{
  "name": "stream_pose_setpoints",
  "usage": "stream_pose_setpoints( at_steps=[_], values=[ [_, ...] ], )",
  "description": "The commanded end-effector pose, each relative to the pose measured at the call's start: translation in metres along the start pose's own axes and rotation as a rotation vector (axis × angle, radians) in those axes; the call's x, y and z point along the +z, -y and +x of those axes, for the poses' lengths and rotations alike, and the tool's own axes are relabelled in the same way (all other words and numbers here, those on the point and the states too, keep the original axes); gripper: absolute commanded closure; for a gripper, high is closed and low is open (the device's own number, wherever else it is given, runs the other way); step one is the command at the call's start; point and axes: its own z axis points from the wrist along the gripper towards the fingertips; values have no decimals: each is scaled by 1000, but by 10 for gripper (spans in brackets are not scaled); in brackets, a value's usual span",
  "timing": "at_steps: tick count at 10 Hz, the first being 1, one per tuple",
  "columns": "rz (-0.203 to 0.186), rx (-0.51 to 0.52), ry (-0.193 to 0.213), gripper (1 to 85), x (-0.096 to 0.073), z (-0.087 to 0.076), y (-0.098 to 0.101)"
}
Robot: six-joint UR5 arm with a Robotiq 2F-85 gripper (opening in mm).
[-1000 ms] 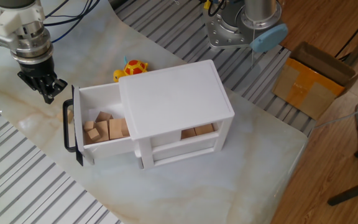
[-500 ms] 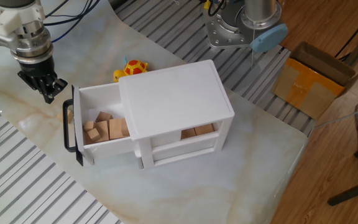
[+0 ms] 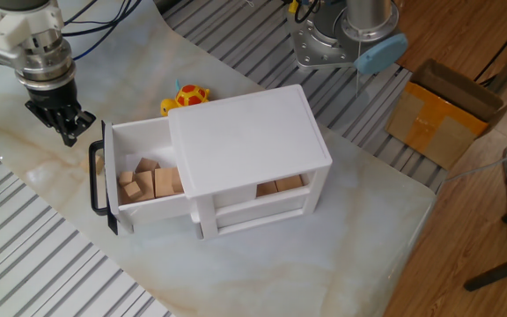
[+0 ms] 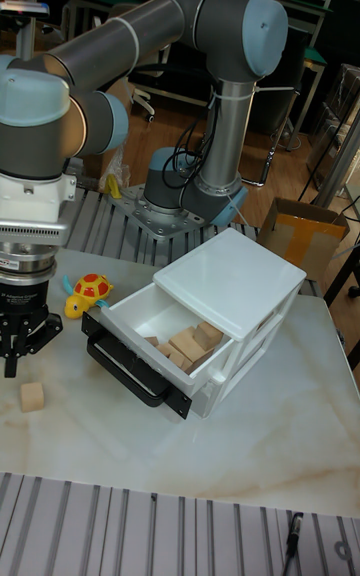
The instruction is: Take something out of a drawer
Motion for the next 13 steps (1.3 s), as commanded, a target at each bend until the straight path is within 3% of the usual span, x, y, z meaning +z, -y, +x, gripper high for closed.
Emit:
stream_pose_setpoints(
  at_steps=[1, 6, 8, 10, 13],
  values=[
    [-7, 7, 8, 847, -1, -2, 0],
    [-14, 7, 10, 847, -2, -2, -2],
    [-7, 15, 0, 847, -6, 2, 0],
    [-36, 34, -16, 847, -6, 6, -7],
    [-33, 42, -33, 847, -6, 10, -6]
  ],
)
